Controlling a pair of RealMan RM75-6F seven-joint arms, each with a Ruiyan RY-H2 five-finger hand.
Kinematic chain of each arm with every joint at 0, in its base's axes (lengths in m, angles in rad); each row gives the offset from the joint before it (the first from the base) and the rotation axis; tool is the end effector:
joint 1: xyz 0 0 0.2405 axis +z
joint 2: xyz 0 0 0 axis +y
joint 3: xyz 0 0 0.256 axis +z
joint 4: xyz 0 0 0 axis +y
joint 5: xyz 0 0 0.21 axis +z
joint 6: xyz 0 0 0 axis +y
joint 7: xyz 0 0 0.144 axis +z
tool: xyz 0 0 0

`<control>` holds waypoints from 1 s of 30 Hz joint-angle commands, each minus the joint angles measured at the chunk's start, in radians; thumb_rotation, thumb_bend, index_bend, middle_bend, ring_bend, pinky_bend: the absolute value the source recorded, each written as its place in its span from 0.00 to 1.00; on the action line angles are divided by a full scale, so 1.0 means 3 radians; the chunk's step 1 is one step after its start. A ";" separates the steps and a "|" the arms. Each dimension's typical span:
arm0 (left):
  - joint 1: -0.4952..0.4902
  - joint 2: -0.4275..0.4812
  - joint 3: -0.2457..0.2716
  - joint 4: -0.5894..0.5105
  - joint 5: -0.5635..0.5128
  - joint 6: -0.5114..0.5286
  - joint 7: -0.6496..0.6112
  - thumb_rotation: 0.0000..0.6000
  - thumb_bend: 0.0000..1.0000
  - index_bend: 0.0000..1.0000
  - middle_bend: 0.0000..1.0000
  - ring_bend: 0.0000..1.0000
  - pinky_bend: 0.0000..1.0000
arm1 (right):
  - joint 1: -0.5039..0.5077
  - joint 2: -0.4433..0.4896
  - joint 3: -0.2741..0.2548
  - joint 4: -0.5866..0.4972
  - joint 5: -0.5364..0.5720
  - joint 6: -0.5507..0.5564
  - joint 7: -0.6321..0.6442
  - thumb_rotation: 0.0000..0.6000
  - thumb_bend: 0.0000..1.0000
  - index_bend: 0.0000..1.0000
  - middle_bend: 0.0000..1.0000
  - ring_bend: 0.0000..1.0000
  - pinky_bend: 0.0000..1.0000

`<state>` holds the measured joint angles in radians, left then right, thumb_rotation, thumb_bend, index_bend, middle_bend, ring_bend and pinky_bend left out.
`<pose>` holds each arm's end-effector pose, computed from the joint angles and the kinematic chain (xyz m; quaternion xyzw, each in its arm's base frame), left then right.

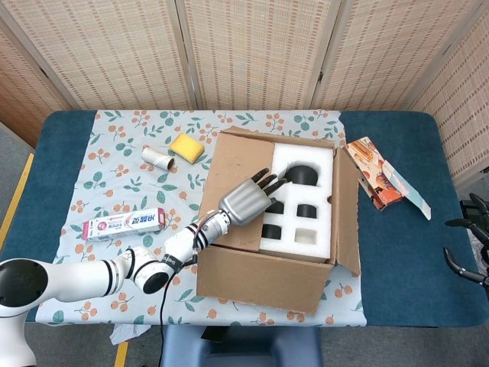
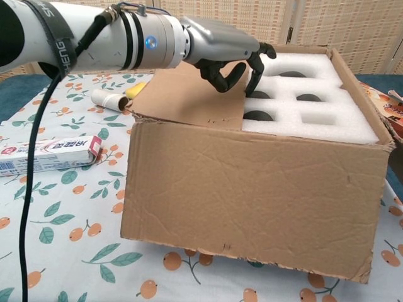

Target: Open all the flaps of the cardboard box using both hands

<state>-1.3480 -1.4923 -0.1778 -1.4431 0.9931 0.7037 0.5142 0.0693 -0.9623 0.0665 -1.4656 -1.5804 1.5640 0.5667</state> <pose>0.0470 0.3890 -0.0234 -0.8776 -0.1155 -0.3452 0.3118 -0.3296 -0.1809 0.2347 0.5480 -0.4220 0.5009 0.5203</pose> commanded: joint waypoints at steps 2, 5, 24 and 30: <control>-0.0006 -0.0012 0.0026 0.0003 0.0000 0.0042 0.0069 1.00 1.00 0.45 0.00 0.00 0.00 | 0.0008 0.0003 -0.0003 0.0001 -0.0003 -0.0012 0.0009 0.58 0.47 0.31 0.00 0.00 0.00; -0.0006 -0.0017 0.0034 -0.0004 0.0009 0.0098 0.0130 1.00 1.00 0.46 0.00 0.00 0.00 | 0.0009 0.0004 -0.0004 0.0002 -0.0010 -0.0007 0.0015 0.58 0.47 0.31 0.00 0.00 0.00; 0.0069 0.0011 0.0086 -0.0370 -0.0263 0.0855 0.1151 1.00 1.00 0.47 0.00 0.00 0.00 | 0.0009 0.0015 -0.0029 0.0009 -0.0047 0.0004 0.0055 0.58 0.47 0.31 0.00 0.00 0.00; 0.0082 0.0019 0.0045 -0.0558 -0.0344 0.1104 0.1449 1.00 1.00 0.47 0.00 0.00 0.00 | 0.0015 0.0018 -0.0048 0.0008 -0.0095 0.0016 0.0064 0.58 0.47 0.31 0.00 0.00 0.00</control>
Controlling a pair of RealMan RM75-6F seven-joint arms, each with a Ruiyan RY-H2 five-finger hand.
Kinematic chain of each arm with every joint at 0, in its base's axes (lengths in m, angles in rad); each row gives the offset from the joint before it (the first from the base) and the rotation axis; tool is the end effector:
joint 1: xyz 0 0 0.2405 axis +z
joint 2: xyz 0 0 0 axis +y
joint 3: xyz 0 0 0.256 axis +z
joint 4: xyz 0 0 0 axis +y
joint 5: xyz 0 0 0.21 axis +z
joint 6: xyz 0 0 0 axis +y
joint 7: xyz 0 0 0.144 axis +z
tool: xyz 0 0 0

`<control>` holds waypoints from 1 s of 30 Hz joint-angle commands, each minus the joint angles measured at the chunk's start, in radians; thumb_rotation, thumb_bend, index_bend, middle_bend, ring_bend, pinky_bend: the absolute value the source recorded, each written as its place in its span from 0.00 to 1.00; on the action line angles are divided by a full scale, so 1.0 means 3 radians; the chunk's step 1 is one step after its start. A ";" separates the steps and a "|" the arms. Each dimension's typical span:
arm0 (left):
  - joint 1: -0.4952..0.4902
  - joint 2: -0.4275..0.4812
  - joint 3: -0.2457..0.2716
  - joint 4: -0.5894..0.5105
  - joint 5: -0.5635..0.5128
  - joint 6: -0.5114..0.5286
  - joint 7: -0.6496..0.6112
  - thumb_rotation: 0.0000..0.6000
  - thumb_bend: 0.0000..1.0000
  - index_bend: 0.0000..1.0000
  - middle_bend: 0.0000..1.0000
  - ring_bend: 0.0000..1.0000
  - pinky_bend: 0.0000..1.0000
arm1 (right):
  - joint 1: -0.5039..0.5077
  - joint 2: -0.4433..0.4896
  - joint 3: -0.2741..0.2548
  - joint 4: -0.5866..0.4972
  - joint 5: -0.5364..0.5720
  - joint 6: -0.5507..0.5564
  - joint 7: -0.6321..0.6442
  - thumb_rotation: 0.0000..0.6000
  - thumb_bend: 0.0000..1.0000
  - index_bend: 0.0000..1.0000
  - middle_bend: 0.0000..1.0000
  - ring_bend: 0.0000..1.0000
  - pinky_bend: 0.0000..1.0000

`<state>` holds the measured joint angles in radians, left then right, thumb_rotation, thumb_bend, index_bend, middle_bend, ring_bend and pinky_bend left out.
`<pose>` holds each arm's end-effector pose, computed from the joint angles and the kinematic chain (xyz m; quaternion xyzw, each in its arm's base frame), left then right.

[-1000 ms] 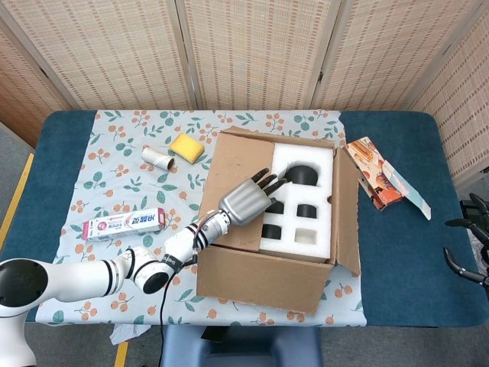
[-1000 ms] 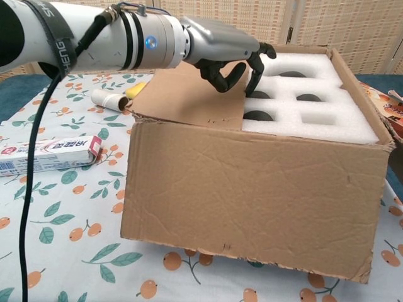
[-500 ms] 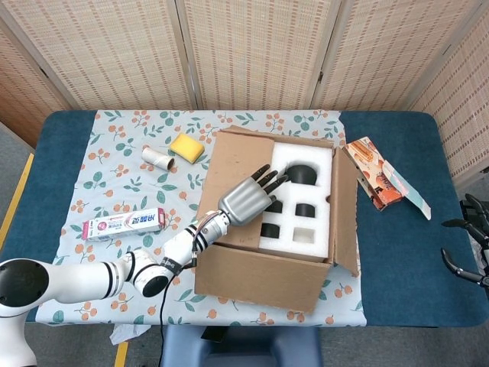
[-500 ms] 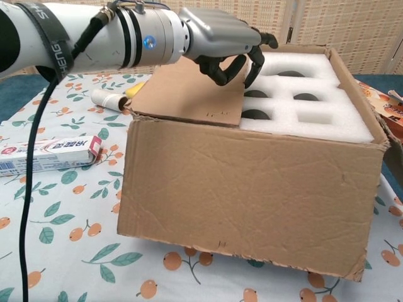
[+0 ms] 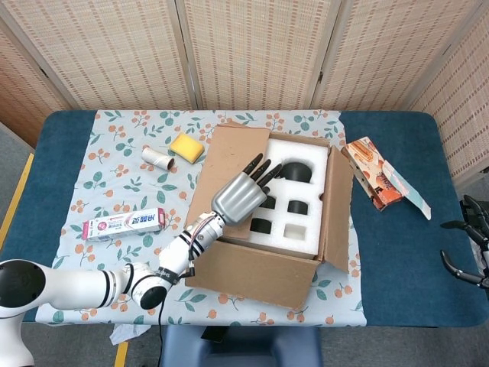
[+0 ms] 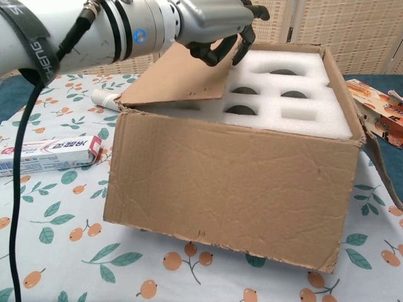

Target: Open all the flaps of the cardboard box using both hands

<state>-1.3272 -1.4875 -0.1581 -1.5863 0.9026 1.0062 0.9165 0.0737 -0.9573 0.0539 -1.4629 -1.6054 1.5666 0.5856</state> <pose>0.0516 0.3716 -0.0009 -0.8329 -0.0054 -0.3545 0.4249 -0.3277 -0.1796 0.2330 0.5566 -0.4256 0.5021 0.5068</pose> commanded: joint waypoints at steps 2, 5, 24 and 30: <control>0.0022 0.0009 -0.0031 -0.0144 -0.0067 0.0184 0.0209 1.00 1.00 0.47 0.00 0.00 0.00 | -0.0004 0.0001 -0.0014 -0.0002 -0.0031 0.0023 0.0000 0.58 0.47 0.31 0.00 0.00 0.00; 0.0038 0.0021 -0.0038 -0.0209 -0.0086 0.0319 0.0365 1.00 1.00 0.47 0.00 0.00 0.00 | -0.0010 0.0000 -0.0023 -0.0004 -0.0051 0.0044 -0.0007 0.58 0.47 0.31 0.00 0.00 0.00; 0.0243 0.0206 -0.0026 -0.0188 0.0068 0.1127 0.1302 1.00 1.00 0.46 0.00 0.00 0.00 | -0.0004 0.0000 -0.0053 -0.0024 -0.0087 0.0052 -0.0053 0.58 0.47 0.31 0.00 0.00 0.00; 0.0419 0.0308 -0.0077 -0.0150 -0.0079 0.1208 0.1263 1.00 1.00 0.46 0.00 0.00 0.00 | -0.0003 -0.0006 -0.0056 -0.0031 -0.0091 0.0059 -0.0076 0.58 0.47 0.31 0.00 0.00 0.00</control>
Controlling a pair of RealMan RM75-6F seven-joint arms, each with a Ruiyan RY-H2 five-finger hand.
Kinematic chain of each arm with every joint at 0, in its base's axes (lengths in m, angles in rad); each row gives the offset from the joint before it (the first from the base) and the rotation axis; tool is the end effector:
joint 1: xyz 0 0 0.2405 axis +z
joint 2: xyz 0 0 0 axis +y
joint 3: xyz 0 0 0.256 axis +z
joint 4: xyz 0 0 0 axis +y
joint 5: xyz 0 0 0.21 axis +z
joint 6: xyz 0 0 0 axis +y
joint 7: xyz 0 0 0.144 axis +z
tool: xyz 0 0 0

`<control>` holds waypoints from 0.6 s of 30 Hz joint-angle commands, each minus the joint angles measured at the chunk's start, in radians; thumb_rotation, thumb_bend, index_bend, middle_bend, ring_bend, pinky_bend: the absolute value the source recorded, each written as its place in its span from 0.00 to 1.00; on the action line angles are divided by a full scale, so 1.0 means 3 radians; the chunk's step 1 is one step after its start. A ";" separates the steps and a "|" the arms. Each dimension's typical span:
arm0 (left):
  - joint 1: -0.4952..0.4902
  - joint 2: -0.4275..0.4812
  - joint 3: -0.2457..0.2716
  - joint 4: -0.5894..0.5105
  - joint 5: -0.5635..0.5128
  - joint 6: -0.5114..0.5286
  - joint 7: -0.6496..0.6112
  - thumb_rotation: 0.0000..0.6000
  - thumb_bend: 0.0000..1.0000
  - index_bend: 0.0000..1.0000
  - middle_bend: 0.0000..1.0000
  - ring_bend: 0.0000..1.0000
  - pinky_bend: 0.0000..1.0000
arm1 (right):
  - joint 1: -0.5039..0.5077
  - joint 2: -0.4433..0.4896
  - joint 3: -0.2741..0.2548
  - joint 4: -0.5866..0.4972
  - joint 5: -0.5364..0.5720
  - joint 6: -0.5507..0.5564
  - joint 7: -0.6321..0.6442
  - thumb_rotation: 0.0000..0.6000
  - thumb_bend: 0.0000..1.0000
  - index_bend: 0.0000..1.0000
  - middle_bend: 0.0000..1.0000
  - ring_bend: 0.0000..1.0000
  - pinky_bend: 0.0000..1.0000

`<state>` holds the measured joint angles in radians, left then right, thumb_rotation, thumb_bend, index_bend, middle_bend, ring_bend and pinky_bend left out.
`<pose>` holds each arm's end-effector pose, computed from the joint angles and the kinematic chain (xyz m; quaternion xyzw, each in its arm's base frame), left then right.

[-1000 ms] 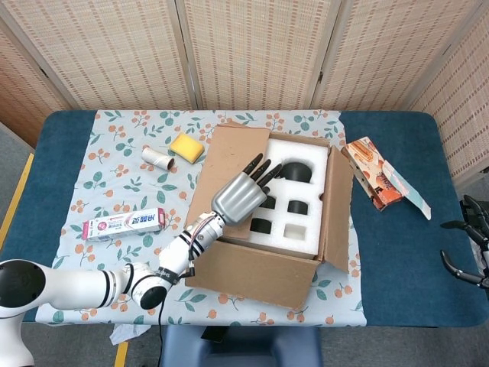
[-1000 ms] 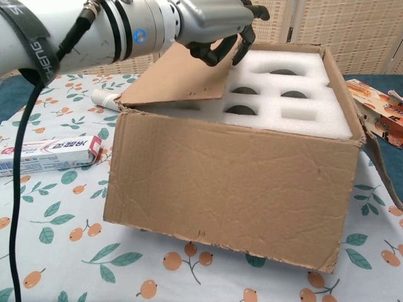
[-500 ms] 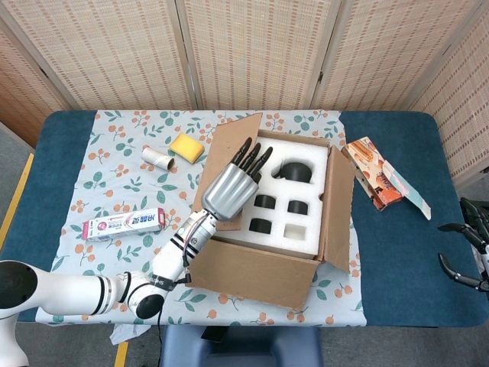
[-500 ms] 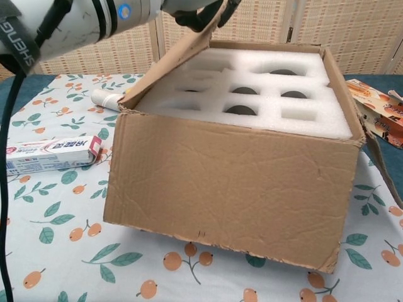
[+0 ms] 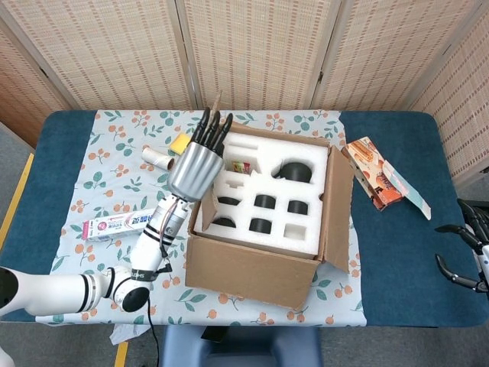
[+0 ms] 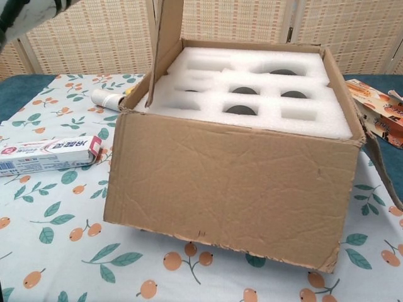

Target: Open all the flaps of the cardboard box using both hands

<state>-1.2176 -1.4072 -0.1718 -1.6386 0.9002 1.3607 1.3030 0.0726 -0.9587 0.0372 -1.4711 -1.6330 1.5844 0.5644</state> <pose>0.0172 0.3890 0.0738 -0.7063 0.0971 -0.2946 0.6363 -0.3236 -0.1753 0.2287 0.5687 -0.4202 0.5005 0.4996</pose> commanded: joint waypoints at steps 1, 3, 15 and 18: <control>0.0082 0.0058 -0.0048 0.0032 -0.0122 0.0034 -0.0022 1.00 1.00 0.46 0.00 0.00 0.00 | 0.0003 -0.0003 0.0002 -0.0006 0.0006 -0.0003 -0.0016 0.58 0.47 0.31 0.00 0.00 0.00; 0.0124 0.0081 -0.0071 0.0042 -0.0213 0.0050 -0.0001 1.00 1.00 0.46 0.00 0.00 0.00 | 0.0006 -0.0005 0.0002 -0.0011 0.0009 -0.0009 -0.0022 0.58 0.47 0.31 0.00 0.00 0.00; 0.0409 0.0360 -0.0195 -0.0209 -0.0670 0.0174 -0.0019 1.00 1.00 0.41 0.00 0.00 0.00 | 0.0026 -0.0018 0.0013 -0.0038 0.0057 -0.0060 -0.0100 0.58 0.47 0.31 0.00 0.00 0.00; 0.0464 0.0434 -0.0187 -0.0290 -0.0672 0.0197 -0.0043 1.00 1.00 0.39 0.00 0.00 0.00 | 0.0032 -0.0020 0.0012 -0.0048 0.0060 -0.0074 -0.0119 0.58 0.47 0.31 0.00 0.00 0.00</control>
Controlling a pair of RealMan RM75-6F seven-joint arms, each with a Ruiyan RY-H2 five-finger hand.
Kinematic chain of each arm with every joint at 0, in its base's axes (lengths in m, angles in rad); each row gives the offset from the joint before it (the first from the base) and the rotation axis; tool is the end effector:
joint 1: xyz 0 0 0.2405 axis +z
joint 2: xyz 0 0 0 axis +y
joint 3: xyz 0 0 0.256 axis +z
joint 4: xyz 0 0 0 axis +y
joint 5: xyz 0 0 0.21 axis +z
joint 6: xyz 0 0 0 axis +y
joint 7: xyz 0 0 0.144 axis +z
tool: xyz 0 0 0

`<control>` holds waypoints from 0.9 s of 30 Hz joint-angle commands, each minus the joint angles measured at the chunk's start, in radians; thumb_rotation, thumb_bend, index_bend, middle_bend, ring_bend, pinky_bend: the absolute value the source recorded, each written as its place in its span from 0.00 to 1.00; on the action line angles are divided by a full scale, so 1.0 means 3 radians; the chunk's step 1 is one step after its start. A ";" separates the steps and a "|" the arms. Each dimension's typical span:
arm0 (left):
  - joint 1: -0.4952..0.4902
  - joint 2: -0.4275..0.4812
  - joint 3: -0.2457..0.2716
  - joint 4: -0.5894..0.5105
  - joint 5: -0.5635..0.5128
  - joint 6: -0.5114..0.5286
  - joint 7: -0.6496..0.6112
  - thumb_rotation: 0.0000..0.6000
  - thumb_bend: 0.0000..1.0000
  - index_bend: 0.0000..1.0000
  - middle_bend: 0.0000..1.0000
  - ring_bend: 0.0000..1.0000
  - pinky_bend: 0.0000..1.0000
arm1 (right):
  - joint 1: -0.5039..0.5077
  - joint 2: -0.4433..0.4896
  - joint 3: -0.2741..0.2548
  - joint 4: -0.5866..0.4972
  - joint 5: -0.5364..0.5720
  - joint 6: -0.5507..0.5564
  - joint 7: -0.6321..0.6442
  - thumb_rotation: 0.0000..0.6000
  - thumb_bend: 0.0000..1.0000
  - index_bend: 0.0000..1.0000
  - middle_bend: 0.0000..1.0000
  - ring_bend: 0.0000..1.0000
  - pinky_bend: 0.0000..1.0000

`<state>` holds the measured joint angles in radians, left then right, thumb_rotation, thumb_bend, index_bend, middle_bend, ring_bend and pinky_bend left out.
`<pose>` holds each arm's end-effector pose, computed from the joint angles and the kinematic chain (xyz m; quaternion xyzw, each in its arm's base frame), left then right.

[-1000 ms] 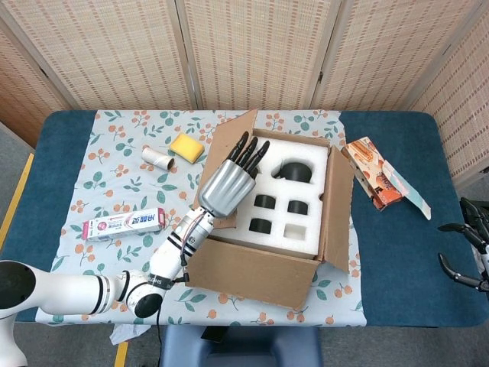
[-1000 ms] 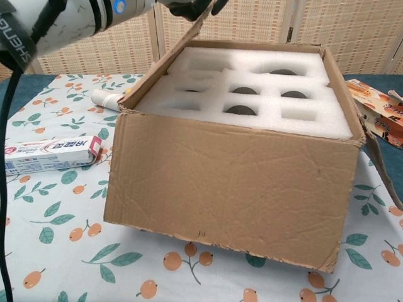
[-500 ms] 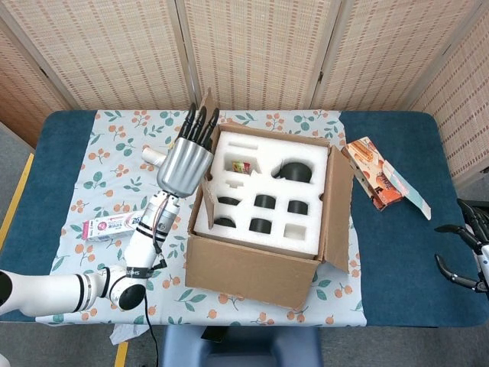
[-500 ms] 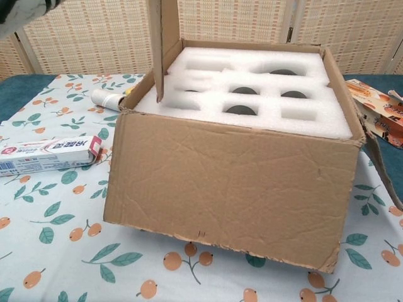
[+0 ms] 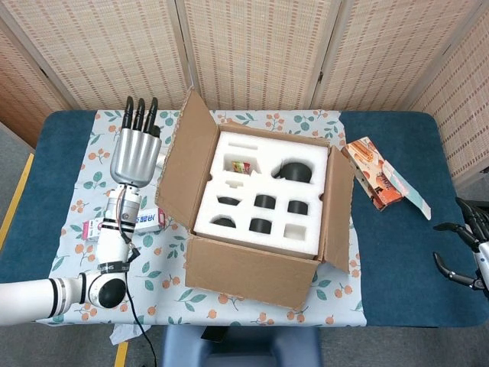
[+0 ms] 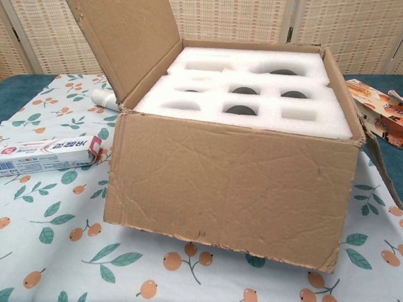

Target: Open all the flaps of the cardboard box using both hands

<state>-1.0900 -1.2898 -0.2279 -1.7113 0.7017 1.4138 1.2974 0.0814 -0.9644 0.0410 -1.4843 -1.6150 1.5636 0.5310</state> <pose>-0.0466 0.4027 0.1225 -0.6719 -0.0255 -0.2251 0.7051 -0.3233 -0.1793 0.2250 0.5685 -0.4205 0.4927 0.5071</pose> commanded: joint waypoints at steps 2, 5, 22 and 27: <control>0.0074 0.0080 0.0006 -0.0083 -0.0007 0.0043 -0.0041 1.00 1.00 0.39 0.00 0.00 0.00 | 0.0005 -0.0004 0.0000 -0.0011 -0.0004 -0.0003 -0.0025 0.58 0.47 0.31 0.00 0.00 0.00; 0.0120 0.0118 0.0014 -0.0104 -0.0015 0.0077 -0.0050 1.00 1.00 0.39 0.00 0.00 0.00 | 0.0005 -0.0006 -0.0005 -0.0021 -0.0017 0.0001 -0.0050 0.58 0.47 0.31 0.00 0.00 0.00; 0.1296 0.0886 0.0496 -0.1189 0.0790 0.0209 -0.1788 1.00 0.56 0.01 0.00 0.00 0.00 | -0.0066 -0.0179 0.0063 -0.0097 0.0078 0.0137 -0.0666 0.61 0.47 0.20 0.00 0.00 0.00; 0.1747 0.1104 0.0768 -0.1253 0.1154 0.0143 -0.2677 1.00 0.50 0.00 0.00 0.00 0.00 | -0.0040 -0.0250 0.0045 -0.0140 0.0106 0.0033 -0.0949 0.79 0.47 0.18 0.00 0.00 0.00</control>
<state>-0.6928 -1.0326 -0.0819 -2.0436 0.9469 1.4732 0.6989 0.0645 -1.0246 0.0582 -1.5175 -1.5903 1.5962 0.2900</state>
